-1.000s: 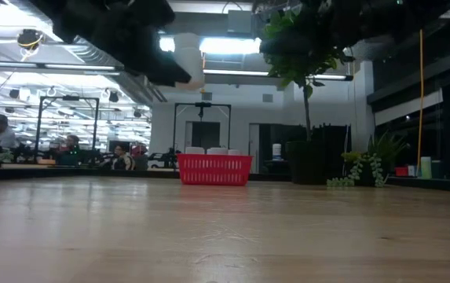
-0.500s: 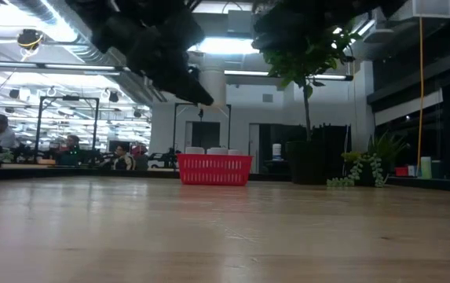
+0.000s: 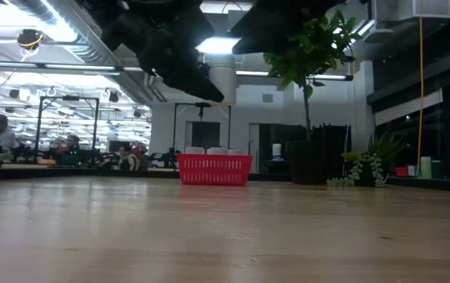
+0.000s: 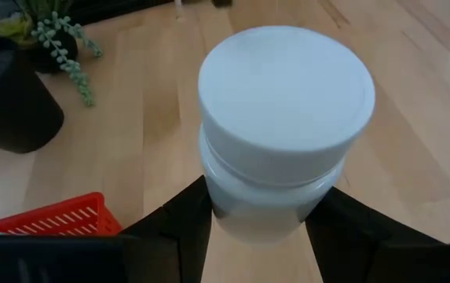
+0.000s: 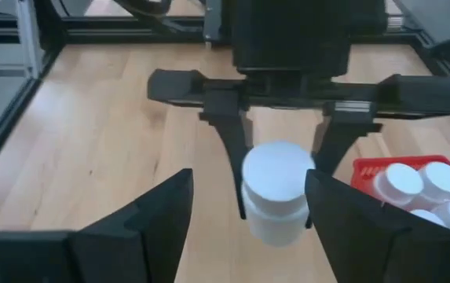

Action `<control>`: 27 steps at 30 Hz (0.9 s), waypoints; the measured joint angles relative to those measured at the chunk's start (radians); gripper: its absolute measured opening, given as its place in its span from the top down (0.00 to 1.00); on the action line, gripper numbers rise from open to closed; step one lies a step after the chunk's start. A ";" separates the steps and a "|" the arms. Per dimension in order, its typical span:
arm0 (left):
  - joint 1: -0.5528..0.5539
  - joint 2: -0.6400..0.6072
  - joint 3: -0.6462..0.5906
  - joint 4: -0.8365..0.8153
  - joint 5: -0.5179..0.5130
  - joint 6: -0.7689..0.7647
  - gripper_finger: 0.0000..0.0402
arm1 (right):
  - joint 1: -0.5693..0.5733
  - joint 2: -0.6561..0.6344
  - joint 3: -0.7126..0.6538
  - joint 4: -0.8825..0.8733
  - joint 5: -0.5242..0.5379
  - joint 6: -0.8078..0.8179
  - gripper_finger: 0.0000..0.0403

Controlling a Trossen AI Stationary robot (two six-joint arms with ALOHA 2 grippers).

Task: Pick and place pill bottles into a basket
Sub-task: Put the white pill bottle into the red bin

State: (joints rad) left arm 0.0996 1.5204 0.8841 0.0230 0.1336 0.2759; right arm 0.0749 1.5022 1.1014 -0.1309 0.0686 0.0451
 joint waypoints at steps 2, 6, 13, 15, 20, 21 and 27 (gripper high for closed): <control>-0.001 0.000 0.000 0.000 0.000 -0.001 0.58 | -0.002 0.012 0.024 -0.032 0.019 0.000 0.39; -0.001 0.000 0.000 0.001 0.000 -0.003 0.58 | -0.003 0.065 0.084 -0.096 0.032 0.002 0.38; -0.001 -0.001 0.000 0.001 0.000 -0.003 0.58 | -0.003 0.167 0.213 -0.220 0.096 -0.027 0.38; -0.001 -0.001 0.000 0.001 0.000 -0.003 0.58 | -0.003 0.176 0.247 -0.246 0.096 -0.026 0.38; -0.001 -0.001 0.000 0.002 0.000 -0.001 0.58 | -0.003 0.181 0.278 -0.271 0.096 -0.024 0.38; -0.001 -0.001 0.000 0.002 0.000 -0.001 0.58 | -0.003 0.181 0.282 -0.278 0.096 -0.024 0.38; -0.001 -0.001 0.000 0.002 0.000 0.000 0.58 | -0.003 0.181 0.283 -0.312 0.097 -0.005 0.40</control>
State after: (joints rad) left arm 0.0982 1.5192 0.8841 0.0250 0.1333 0.2756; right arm 0.0723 1.6833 1.3846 -0.4429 0.1658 0.0396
